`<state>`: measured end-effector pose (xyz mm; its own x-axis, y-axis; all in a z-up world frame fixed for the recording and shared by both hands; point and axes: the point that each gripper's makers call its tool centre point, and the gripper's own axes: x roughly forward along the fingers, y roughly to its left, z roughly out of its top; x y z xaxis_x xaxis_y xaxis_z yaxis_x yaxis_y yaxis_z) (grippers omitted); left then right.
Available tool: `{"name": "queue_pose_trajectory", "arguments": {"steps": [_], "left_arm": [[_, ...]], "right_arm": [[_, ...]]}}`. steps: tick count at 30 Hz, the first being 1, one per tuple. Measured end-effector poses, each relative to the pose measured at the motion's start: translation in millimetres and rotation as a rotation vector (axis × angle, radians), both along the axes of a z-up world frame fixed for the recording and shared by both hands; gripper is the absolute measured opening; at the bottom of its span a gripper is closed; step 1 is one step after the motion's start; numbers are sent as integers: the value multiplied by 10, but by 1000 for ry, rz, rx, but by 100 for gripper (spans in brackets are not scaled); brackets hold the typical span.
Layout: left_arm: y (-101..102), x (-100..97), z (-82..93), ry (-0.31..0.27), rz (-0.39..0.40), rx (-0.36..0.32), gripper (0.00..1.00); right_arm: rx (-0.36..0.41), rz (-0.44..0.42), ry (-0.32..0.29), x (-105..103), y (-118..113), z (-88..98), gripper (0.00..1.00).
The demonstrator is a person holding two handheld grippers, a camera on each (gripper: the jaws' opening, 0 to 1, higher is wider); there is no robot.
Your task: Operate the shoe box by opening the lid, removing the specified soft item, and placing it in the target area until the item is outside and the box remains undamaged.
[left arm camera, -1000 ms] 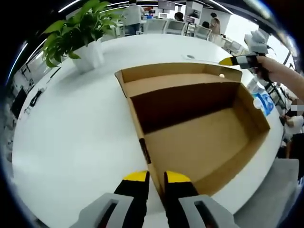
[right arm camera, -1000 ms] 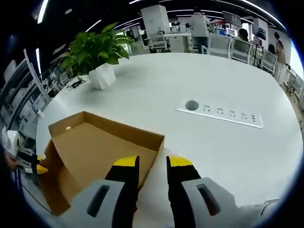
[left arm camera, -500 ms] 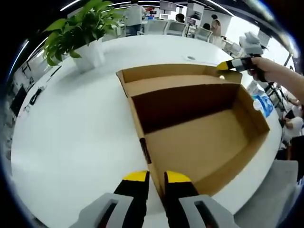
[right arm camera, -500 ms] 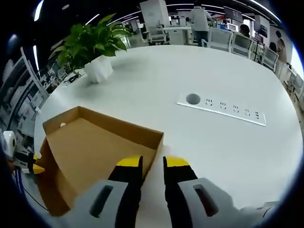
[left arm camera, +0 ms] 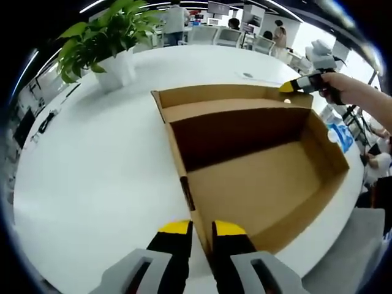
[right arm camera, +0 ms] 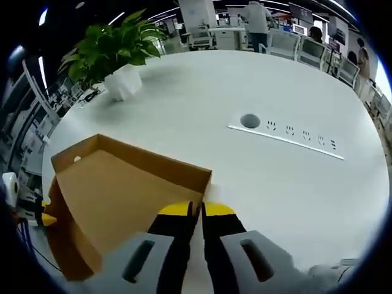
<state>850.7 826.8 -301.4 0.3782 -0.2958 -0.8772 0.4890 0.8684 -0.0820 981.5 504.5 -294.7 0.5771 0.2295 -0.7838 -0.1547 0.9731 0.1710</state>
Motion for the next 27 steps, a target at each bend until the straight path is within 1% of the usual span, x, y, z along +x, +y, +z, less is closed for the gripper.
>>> {"name": "queue_pose_trajectory", "arguments": {"steps": [3,8,10,11,12,13,14,15,16,20,25,27], "left_arm": [[6,7,1,-1,8,-4,12],[10,15,-12,-11,30,-8,12],[4,8,-8,-13,35,-7,12],[4,7,-6,-14,37,-6,12],[5,5,-4,-15,40,-7,11],[7,5,-4,-15,42,-7,11],[10,9,-8,-17,42,-5,11],[16,12,-10,-19,42,-1,11],[20,16,-11,-20,44,1,11],[33,21,-12,-26,55,4,10],[37,16,-14,-33,71,8,9],[45,27,-21,-36,71,12,8]], "right_arm": [[-20,2,-9,-13,-1,27,2],[-41,3,-58,50,-24,93,0],[-39,-10,-77,32,-3,166,0],[-39,-16,-99,82,-21,187,0],[-38,-20,-108,84,-24,210,0],[-28,-33,-118,28,-24,271,0],[-24,-37,-126,19,-24,297,0],[-17,-41,-136,54,-32,262,0],[-14,-43,-142,63,-36,271,0],[-2,-56,-161,92,-32,341,0],[1,-53,-195,110,-23,471,0],[4,-51,-201,122,-33,463,0]]}}
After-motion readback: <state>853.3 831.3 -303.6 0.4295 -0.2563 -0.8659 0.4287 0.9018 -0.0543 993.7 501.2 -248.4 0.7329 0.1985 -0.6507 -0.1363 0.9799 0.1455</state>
